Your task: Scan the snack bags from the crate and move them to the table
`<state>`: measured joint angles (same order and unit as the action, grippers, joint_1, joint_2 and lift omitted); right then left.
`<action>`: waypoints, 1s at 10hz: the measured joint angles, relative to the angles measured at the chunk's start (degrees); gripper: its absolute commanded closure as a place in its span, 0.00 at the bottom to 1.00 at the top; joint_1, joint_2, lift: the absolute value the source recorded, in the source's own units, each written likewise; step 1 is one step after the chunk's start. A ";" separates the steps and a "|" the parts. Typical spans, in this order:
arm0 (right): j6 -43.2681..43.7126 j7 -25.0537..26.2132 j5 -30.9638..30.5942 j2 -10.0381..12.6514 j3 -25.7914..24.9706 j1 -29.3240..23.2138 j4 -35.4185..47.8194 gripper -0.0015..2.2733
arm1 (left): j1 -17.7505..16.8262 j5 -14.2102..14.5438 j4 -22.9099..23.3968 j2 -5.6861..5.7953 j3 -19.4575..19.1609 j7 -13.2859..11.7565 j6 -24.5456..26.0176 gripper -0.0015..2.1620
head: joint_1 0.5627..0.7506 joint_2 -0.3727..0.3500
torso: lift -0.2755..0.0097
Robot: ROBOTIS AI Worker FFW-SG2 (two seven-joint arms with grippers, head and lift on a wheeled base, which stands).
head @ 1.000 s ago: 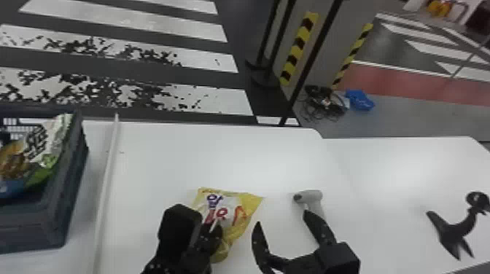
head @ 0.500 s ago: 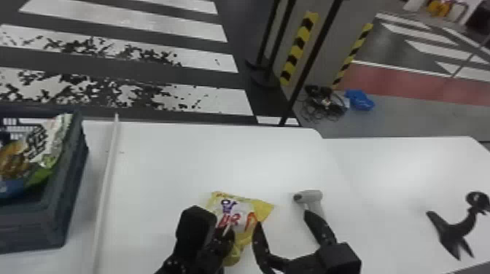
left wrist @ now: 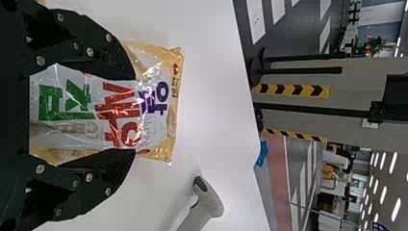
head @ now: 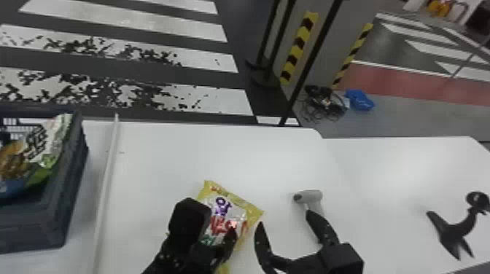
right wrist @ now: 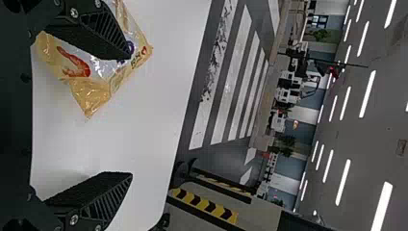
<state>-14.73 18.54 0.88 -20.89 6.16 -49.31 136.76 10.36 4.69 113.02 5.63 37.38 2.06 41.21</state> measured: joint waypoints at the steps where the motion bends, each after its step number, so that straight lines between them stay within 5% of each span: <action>1: 0.00 0.00 0.00 -0.02 0.05 0.06 0.00 0.06 | 0.96 -0.28 3.05 0.60 -0.85 0.32 0.05 0.02 | 0.70 0.03 | 0.63; 3: 0.00 0.00 0.00 -0.07 0.08 0.09 0.00 0.06 | 3.92 -1.35 9.73 1.53 -4.74 0.51 -0.11 0.02 | 0.70 0.03 | 0.63; 5: 0.00 0.00 0.19 -0.20 0.08 0.19 -0.03 0.06 | 6.92 -0.94 14.81 4.31 -10.39 2.24 -2.20 0.02 | 0.70 0.03 | 0.63; 10: -0.28 -0.09 0.71 -0.29 0.51 1.13 -1.03 0.05 | 17.56 2.96 20.64 7.15 -25.99 4.23 -15.60 0.02 | 0.70 0.32 | 0.63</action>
<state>-15.00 18.45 1.58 -21.18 6.67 -48.18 135.73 27.92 7.66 133.66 12.78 11.39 6.29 25.61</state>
